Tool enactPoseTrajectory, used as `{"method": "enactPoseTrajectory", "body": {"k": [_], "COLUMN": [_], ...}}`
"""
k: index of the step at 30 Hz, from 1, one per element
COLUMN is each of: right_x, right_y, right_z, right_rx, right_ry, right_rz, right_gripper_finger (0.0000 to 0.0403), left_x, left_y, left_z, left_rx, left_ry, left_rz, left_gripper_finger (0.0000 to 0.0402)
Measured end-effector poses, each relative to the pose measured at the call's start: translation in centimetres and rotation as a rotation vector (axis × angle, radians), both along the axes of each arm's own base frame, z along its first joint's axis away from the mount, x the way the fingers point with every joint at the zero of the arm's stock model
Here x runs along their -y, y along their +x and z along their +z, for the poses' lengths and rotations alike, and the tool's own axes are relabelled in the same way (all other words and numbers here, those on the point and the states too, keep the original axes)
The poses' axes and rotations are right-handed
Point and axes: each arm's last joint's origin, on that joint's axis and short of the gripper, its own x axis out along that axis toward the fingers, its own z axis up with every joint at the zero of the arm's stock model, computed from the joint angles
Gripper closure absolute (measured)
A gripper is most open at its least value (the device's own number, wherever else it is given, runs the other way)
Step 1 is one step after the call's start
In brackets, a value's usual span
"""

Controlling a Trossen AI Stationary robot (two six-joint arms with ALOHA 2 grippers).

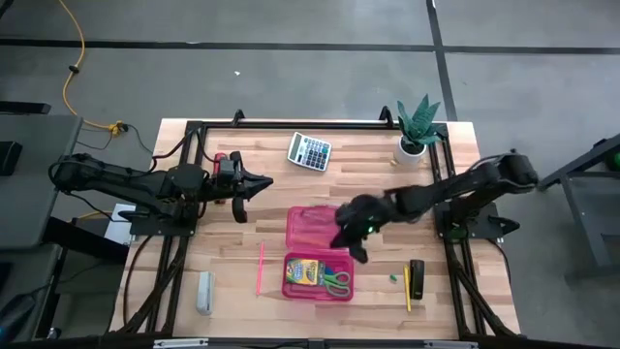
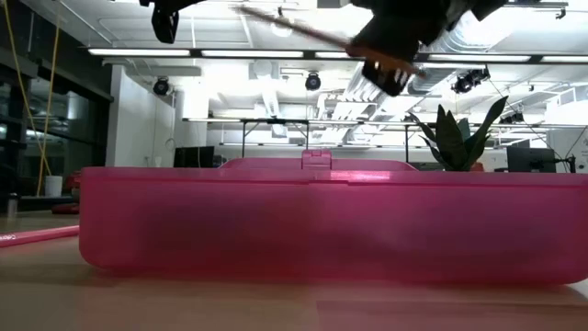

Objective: Pack school essentials
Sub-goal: Put the yellow pencil into the pink supply box

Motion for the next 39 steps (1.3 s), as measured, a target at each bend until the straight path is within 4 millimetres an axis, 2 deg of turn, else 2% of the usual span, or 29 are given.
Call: {"method": "enactPoseTrajectory", "body": {"k": [5, 12, 17, 25, 35, 39], "right_x": [-1.3, -2.0, -2.2, -2.1, -2.0, -1.9], "right_y": [1.6, 3.9, 4.5, 4.4, 4.3, 4.3], "right_z": [-3.3, -5.9, -6.7, -7.3, -7.4, -7.4], "right_rx": [-0.202, -0.285, -0.325, -0.376, -0.404, -0.403], "right_ry": [-0.049, -0.039, -0.002, 0.0, 0.017, 0.013], "right_rz": [0.072, 0.098, 0.088, 0.048, 0.005, 0.008], "right_gripper_finger": [0.0403, 0.0403, 0.0403, 0.0398, 0.0363, 0.033], "left_x": [0.0, 0.0, 0.0, 0.0, 0.0, 0.0], "left_y": [0.0, 0.0, 0.0, 0.0, 0.0, 0.0], "left_z": [0.0, 0.0, 0.0, 0.0, 0.0, 0.0], "left_rx": [0.001, 0.001, 0.0, 0.0, 0.0, 0.0], "left_ry": [-0.001, -0.001, 0.001, 0.001, 0.0, 0.001], "left_rz": [0.0, 0.0, 0.0, 0.0, 0.0, 0.0], "left_gripper_finger": [0.0401, 0.0401, 0.0401, 0.0401, 0.0401, 0.0401]}}
